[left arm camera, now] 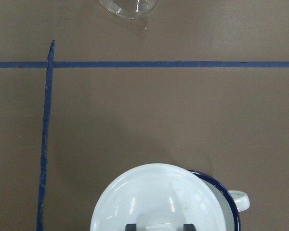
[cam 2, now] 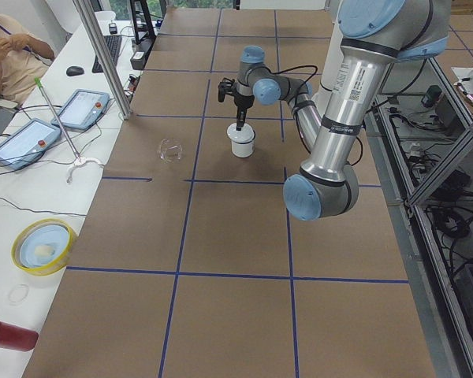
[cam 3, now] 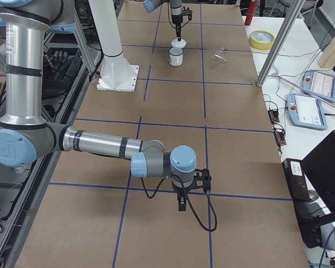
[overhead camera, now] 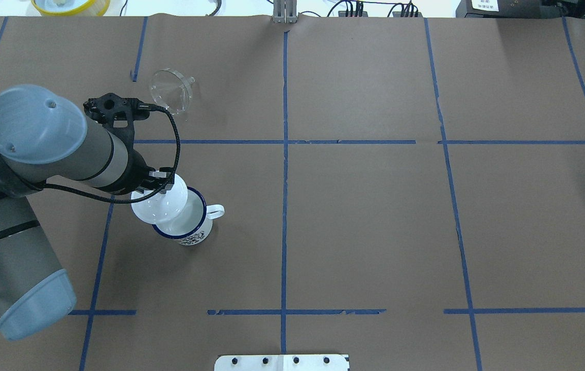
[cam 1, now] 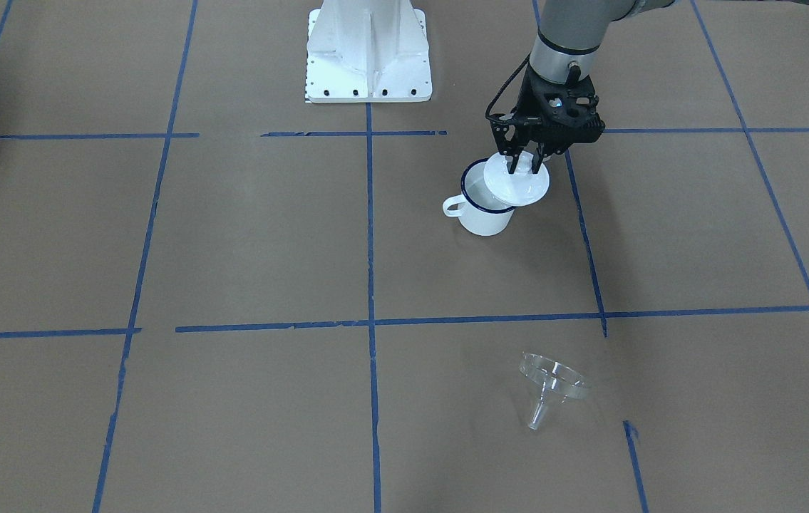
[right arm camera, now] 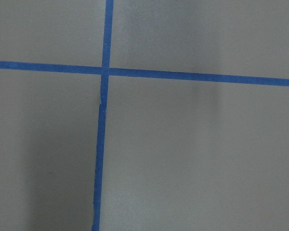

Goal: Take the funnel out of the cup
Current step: 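Carry the white lid with the left gripper onto the white mug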

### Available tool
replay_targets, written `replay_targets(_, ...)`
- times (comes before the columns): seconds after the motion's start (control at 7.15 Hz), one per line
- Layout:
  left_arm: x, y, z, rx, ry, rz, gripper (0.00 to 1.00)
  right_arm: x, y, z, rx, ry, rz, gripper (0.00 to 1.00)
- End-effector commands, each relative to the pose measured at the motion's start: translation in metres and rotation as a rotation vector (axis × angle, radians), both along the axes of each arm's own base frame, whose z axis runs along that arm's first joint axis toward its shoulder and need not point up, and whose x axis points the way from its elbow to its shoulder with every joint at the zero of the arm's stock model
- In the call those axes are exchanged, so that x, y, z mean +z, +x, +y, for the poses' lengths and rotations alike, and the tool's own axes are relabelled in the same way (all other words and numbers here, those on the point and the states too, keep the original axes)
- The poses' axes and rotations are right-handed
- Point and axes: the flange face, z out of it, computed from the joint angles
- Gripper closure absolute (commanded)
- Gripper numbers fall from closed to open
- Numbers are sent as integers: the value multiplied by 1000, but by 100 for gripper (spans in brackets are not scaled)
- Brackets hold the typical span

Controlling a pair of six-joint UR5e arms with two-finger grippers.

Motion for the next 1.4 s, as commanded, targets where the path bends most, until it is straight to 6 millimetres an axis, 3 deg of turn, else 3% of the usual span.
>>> replay_targets(0.0,-3,12,-3,-5,-18,2,100,0,0,0,0,0,0,0)
replay_targets(0.7,2,34,8,28,-30,-12,100,0,0,0,0,0,0,0)
replay_targets(1.26,2,35,11,9,-56,-4,100,0,0,0,0,0,0,0)
